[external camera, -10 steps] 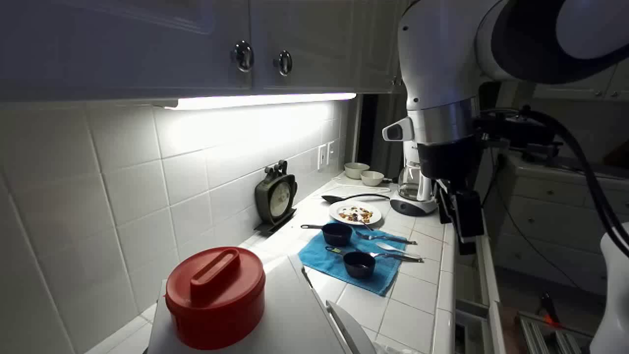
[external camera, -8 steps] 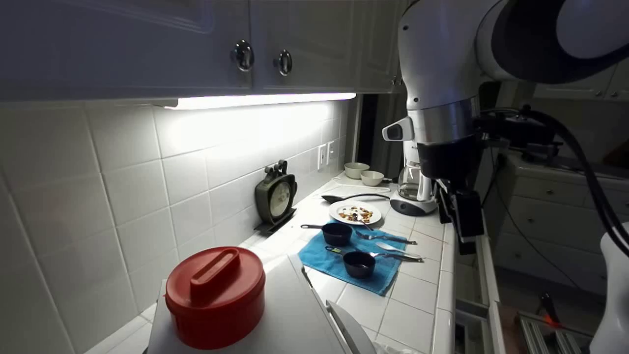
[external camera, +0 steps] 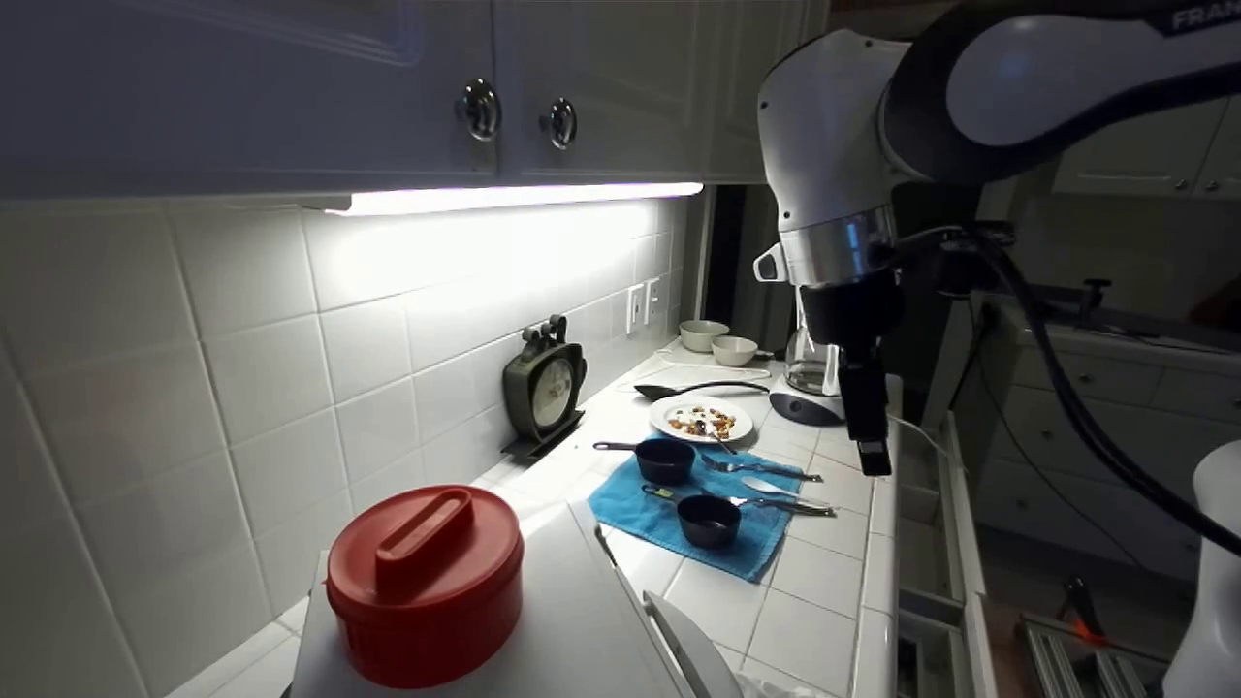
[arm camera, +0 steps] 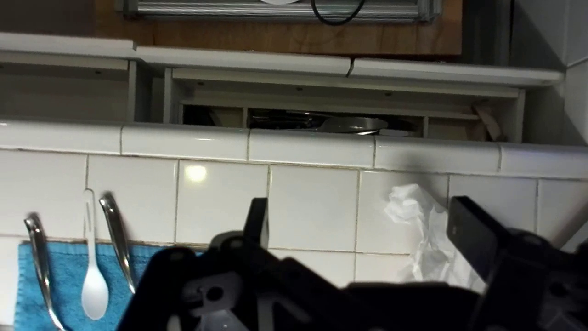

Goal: Use the silver spoon to remove some contents from the white plate and put them on the blue towel.

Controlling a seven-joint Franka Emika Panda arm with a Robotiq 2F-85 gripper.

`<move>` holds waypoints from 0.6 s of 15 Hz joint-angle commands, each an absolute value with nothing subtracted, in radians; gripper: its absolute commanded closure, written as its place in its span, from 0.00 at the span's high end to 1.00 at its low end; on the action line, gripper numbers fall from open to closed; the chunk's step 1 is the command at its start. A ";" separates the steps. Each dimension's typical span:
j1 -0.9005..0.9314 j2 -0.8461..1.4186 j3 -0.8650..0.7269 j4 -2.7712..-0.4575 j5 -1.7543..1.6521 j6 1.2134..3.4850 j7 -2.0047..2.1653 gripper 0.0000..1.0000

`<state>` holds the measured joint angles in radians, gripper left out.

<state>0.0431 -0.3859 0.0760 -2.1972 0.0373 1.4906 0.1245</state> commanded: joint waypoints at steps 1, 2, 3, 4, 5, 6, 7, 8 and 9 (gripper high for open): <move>-0.022 -0.375 0.016 -2.213 0.069 1.544 0.193 1.00; -0.039 -0.379 0.003 -2.232 0.066 1.594 0.208 1.00; -0.053 -0.378 -0.009 -2.241 0.070 1.633 0.227 1.00; -0.068 -0.382 -0.021 -2.268 0.067 1.703 0.237 1.00; -0.078 -0.388 -0.026 -2.293 0.058 1.769 0.248 1.00; -0.086 -0.386 -0.033 -2.312 0.054 1.816 0.245 1.00; -0.076 -0.369 -0.027 -2.262 0.041 1.736 0.215 1.00; -0.081 -0.368 -0.031 -2.274 0.039 1.753 0.213 1.00; -0.080 -0.366 -0.032 -2.274 0.039 1.752 0.213 1.00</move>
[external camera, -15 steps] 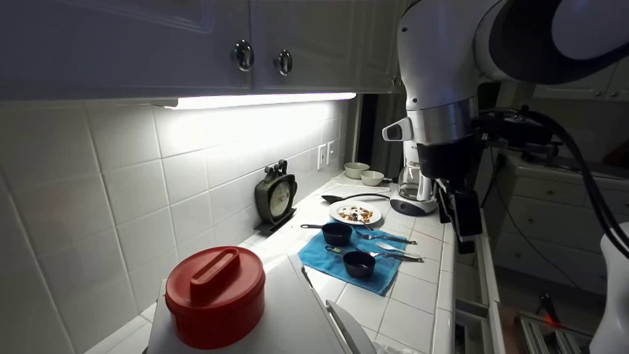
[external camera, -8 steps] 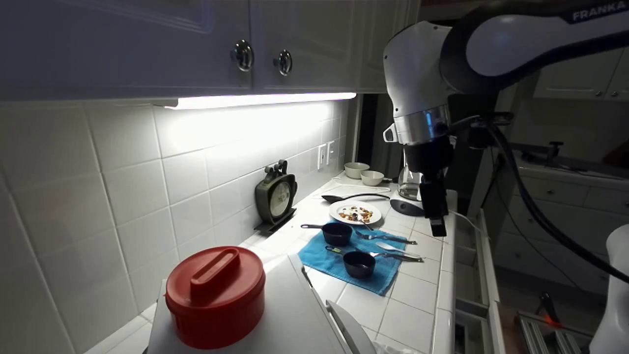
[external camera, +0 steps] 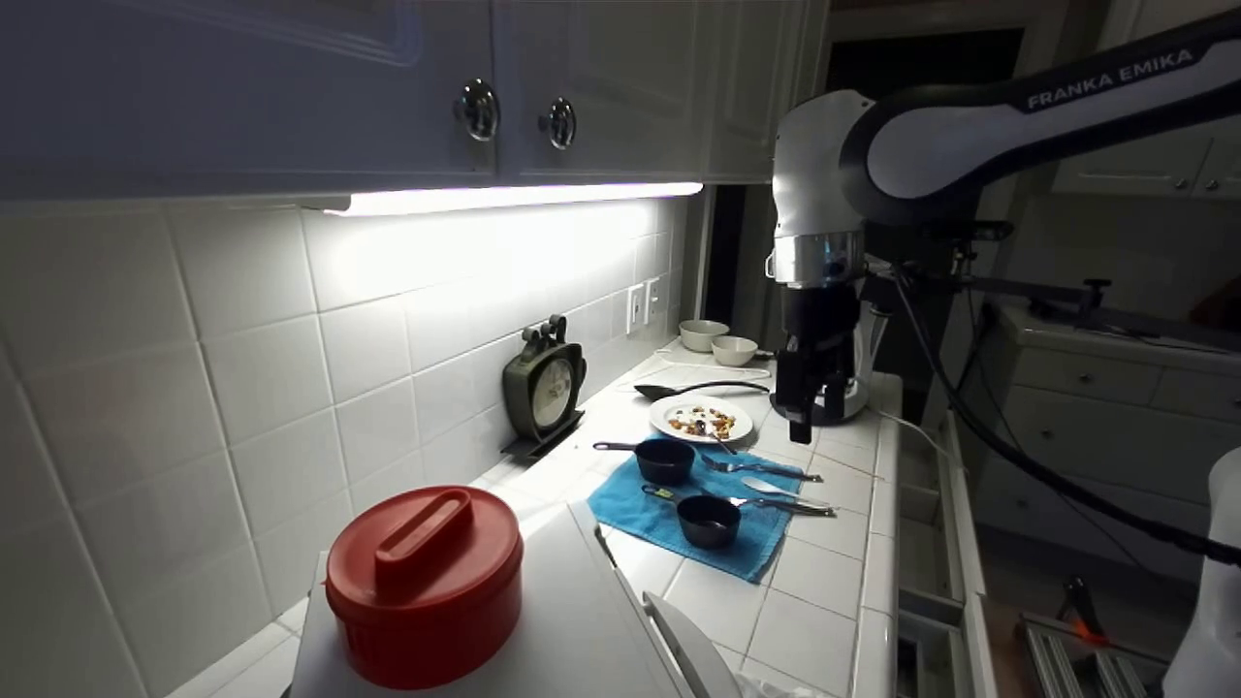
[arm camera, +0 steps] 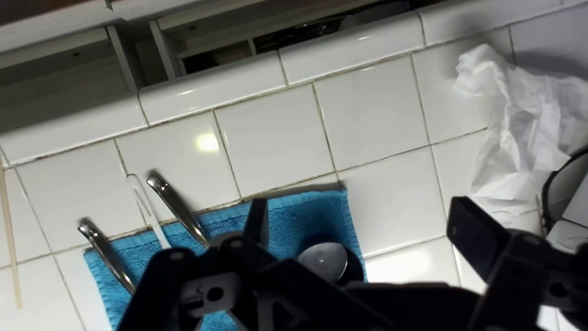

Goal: Use the silver spoon to remove some contents from the white plate and put them on the blue towel.

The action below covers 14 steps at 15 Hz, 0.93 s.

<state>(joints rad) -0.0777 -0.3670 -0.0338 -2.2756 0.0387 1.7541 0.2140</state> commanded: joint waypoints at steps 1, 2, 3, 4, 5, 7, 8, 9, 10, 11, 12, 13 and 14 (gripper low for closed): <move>-0.079 -0.367 -0.031 -2.272 0.039 1.752 0.213 1.00; -0.078 -0.367 -0.028 -2.271 0.039 1.752 0.213 1.00; -0.074 -0.368 -0.026 -2.269 0.035 1.740 0.200 1.00; -0.093 -0.347 -0.027 -2.263 0.023 1.745 0.251 1.00; -0.110 -0.342 -0.029 -2.271 0.002 1.782 0.288 1.00; -0.136 -0.331 -0.048 -2.286 -0.014 1.843 0.304 1.00; -0.151 -0.325 -0.057 -2.294 -0.023 1.882 0.314 1.00; -0.163 -0.318 -0.065 -2.303 -0.031 1.923 0.315 1.00; -0.174 -0.312 -0.074 -2.313 -0.041 1.968 0.315 1.00; -0.181 -0.305 -0.083 -2.327 -0.044 2.017 0.301 1.00; -0.189 -0.296 -0.091 -2.342 -0.046 2.067 0.295 1.00; -0.195 -0.287 -0.097 -2.355 -0.049 2.105 0.298 1.00; -0.202 -0.285 -0.100 -2.374 -0.058 2.150 0.305 1.00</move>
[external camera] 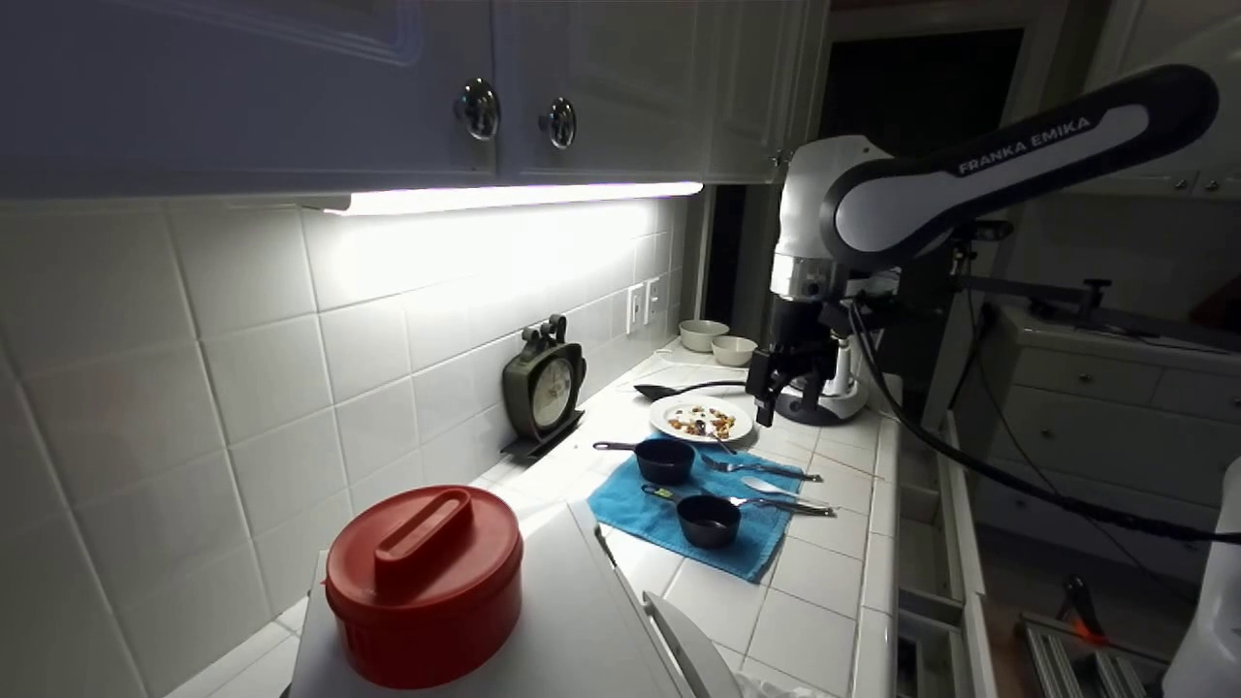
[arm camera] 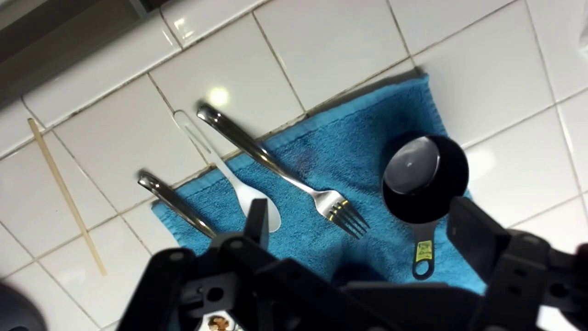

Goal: Use the silver spoon to remove some contents from the white plate and put them on the blue towel.

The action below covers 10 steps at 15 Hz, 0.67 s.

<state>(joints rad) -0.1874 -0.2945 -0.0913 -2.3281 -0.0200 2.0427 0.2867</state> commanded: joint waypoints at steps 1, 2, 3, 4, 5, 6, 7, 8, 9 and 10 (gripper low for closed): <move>-0.201 -0.284 -0.108 -2.393 -0.044 2.191 0.287 1.00; -0.206 -0.278 -0.111 -2.408 -0.049 2.230 0.288 1.00; -0.206 -0.273 -0.122 -2.422 -0.040 2.262 0.262 1.00; -0.208 -0.268 -0.130 -2.437 -0.039 2.297 0.240 1.00; -0.200 -0.267 -0.120 -2.404 -0.025 2.237 0.269 1.00; -0.202 -0.264 -0.123 -2.412 -0.025 2.247 0.265 1.00; -0.201 -0.263 -0.123 -2.411 -0.025 2.247 0.265 1.00; -0.201 -0.264 -0.122 -2.410 -0.025 2.247 0.266 1.00; -0.200 -0.264 -0.121 -2.409 -0.025 2.247 0.266 1.00; -0.187 -0.273 -0.124 -2.415 -0.014 2.263 0.217 1.00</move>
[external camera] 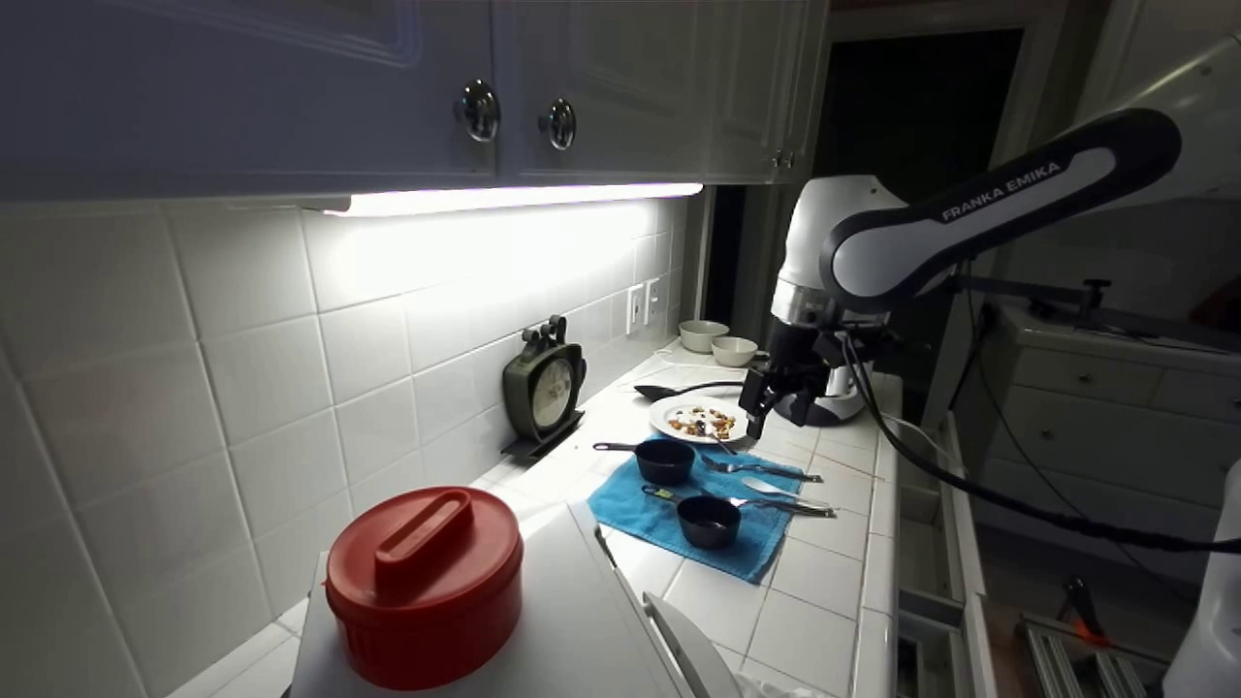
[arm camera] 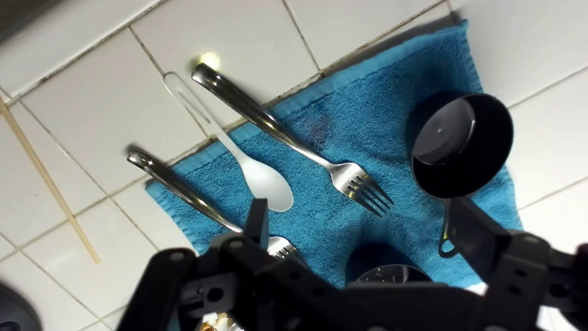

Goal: Use the silver spoon to remove some contents from the white plate and put them on the blue towel.

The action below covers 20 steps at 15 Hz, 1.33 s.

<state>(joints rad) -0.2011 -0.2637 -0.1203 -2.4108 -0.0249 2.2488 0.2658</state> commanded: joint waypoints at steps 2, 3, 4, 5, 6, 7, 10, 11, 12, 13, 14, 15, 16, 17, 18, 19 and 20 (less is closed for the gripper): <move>-0.199 -0.242 -0.127 -2.403 -0.046 2.307 0.216 1.00; -0.201 -0.228 -0.137 -2.399 -0.042 2.331 0.188 1.00; -0.205 -0.218 -0.145 -2.399 -0.043 2.357 0.167 1.00; -0.209 -0.205 -0.155 -2.396 -0.043 2.380 0.145 1.00; -0.209 -0.194 -0.166 -2.399 -0.034 2.412 0.116 1.00; -0.212 -0.176 -0.181 -2.400 -0.022 2.441 0.091 1.00; -0.218 -0.130 -0.223 -2.396 0.017 2.505 0.040 1.00; -0.221 -0.117 -0.234 -2.395 0.026 2.530 0.033 1.00; -0.225 -0.102 -0.241 -2.394 0.026 2.550 0.041 1.00; -0.228 -0.086 -0.248 -2.393 0.037 2.577 0.036 1.00; -0.230 -0.070 -0.253 -2.395 0.045 2.612 0.032 1.00; -0.230 -0.053 -0.258 -2.393 0.051 2.640 0.021 1.00; -0.230 -0.034 -0.261 -2.383 0.059 2.662 0.004 1.00; -0.229 -0.018 -0.262 -2.379 0.073 2.684 -0.013 1.00; -0.226 -0.002 -0.260 -2.370 0.090 2.692 -0.031 1.00; -0.224 0.016 -0.257 -2.365 0.114 2.709 -0.051 1.00; -0.223 0.034 -0.253 -2.358 0.136 2.719 -0.071 1.00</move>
